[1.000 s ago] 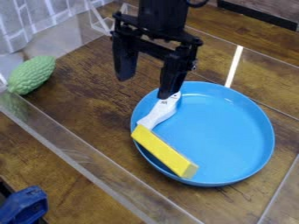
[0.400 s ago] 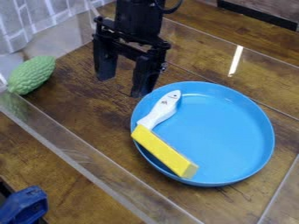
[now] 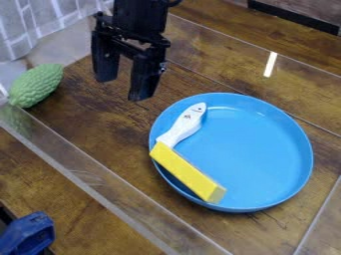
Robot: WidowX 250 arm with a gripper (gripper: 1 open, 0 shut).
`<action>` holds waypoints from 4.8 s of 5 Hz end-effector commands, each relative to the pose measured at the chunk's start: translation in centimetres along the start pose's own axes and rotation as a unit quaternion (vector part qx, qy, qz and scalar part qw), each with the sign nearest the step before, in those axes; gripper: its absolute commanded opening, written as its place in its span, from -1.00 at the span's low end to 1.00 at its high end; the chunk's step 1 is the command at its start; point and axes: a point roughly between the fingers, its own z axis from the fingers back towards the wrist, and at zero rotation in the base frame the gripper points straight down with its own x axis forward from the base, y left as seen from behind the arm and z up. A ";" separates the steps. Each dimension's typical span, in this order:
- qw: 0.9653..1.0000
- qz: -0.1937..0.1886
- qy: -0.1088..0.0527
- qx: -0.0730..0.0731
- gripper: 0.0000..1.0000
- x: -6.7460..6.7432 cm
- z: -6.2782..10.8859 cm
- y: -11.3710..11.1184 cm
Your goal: Put the green object in the blue tray
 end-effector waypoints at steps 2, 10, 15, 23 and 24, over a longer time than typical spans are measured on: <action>1.000 -0.009 -0.025 0.009 1.00 -0.2 1.0 1.0; 0.998 -0.028 -0.049 0.017 1.00 1.7 -2.6 11.8; 0.998 0.047 -0.047 0.011 1.00 3.5 -5.9 12.9; 0.992 0.118 -0.035 0.034 1.00 3.1 -6.9 12.0; 0.991 0.124 -0.033 0.039 1.00 3.0 -7.0 12.0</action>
